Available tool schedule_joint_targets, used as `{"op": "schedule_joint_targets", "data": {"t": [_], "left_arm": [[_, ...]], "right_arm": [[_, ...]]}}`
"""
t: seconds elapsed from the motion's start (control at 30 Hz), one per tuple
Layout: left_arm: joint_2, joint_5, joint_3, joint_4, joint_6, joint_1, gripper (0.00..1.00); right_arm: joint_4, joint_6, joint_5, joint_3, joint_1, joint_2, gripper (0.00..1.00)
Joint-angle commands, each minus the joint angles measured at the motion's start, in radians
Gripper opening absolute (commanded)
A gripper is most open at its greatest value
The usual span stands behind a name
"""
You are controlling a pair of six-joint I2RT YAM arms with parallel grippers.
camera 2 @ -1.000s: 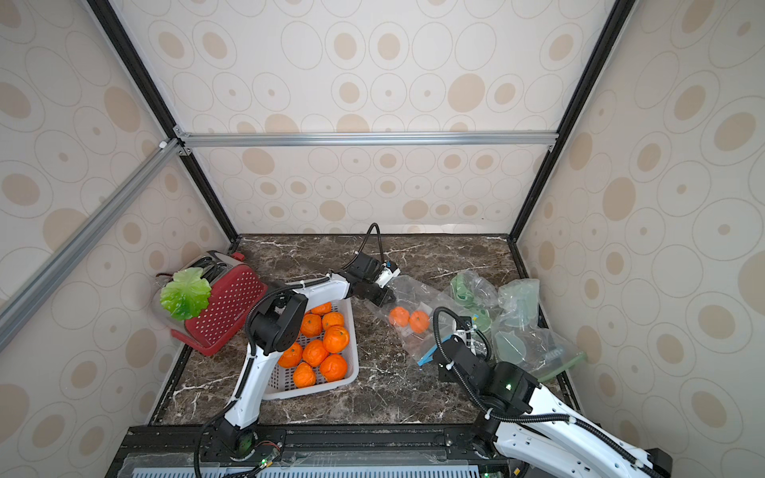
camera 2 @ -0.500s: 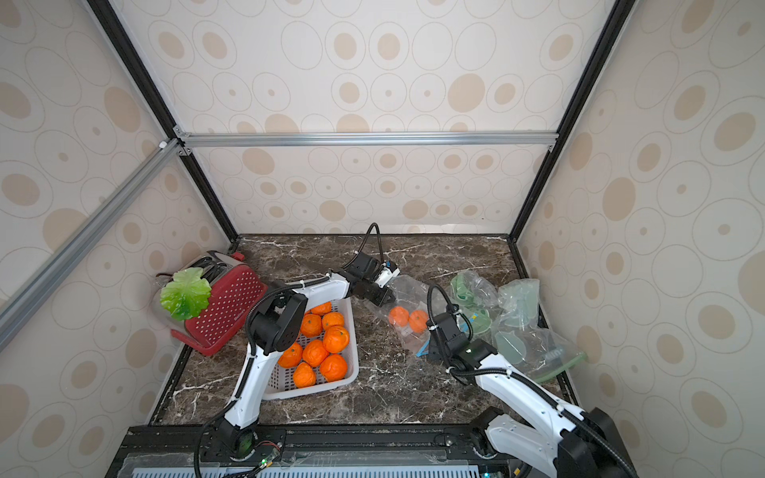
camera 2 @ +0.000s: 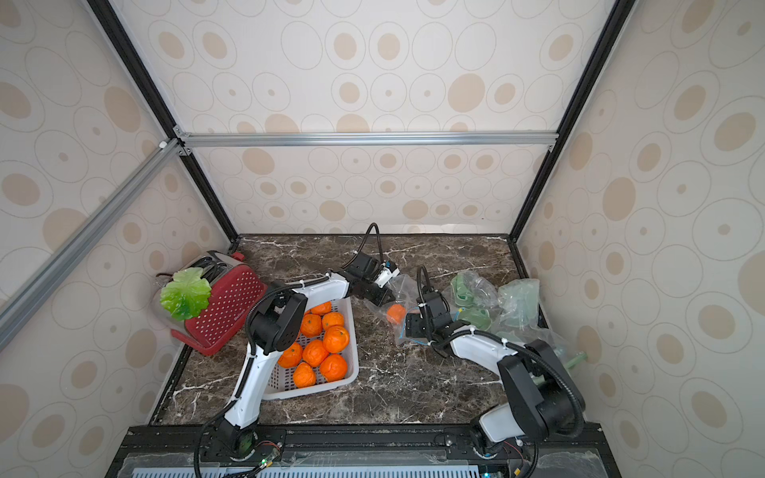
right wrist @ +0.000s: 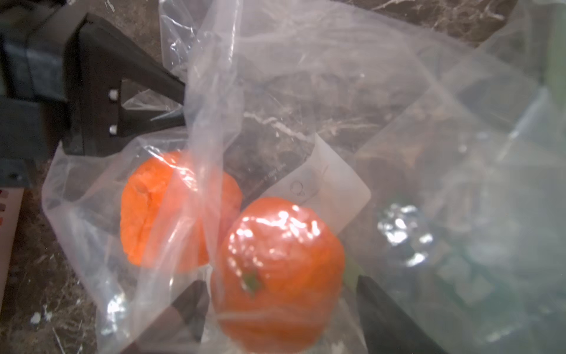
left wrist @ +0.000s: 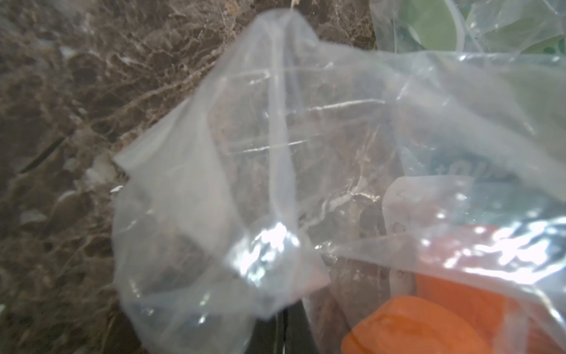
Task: Open the zip-top bag and take out the orange
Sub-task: Pick up the orange from the zipper food storage bag.
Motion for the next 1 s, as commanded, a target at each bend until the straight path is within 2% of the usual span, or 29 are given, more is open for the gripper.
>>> {"op": "schedule_joint_targets", "data": {"t": [0.0,0.17,0.27,0.47,0.6,0.83,0.97], "left_arm": [[0.028,0.015,0.011,-0.023,0.026,0.006,0.0],[0.026,0.016,0.01,-0.02,0.027,0.006,0.0],[0.028,0.016,0.012,-0.019,0.026,0.006,0.0],[0.03,0.016,0.017,-0.02,0.023,0.006,0.0],[0.029,0.009,0.013,-0.02,0.021,0.006,0.0],[0.03,0.003,0.014,-0.021,0.02,0.006,0.0],[0.03,-0.001,0.011,-0.019,0.017,0.008,0.0]], "right_arm": [[0.049,-0.033,-0.029,0.058,-0.006,0.059,0.85],[0.017,-0.037,-0.054,0.102,-0.009,0.156,0.85],[0.034,-0.033,-0.074,0.094,-0.011,0.19,0.82],[0.079,-0.038,-0.094,0.066,-0.011,0.179,0.68],[-0.031,-0.049,-0.118,0.074,-0.012,0.074,0.61],[-0.355,-0.051,-0.111,0.018,-0.013,-0.23,0.61],[-0.554,-0.027,-0.059,0.007,-0.014,-0.392,0.61]]}}
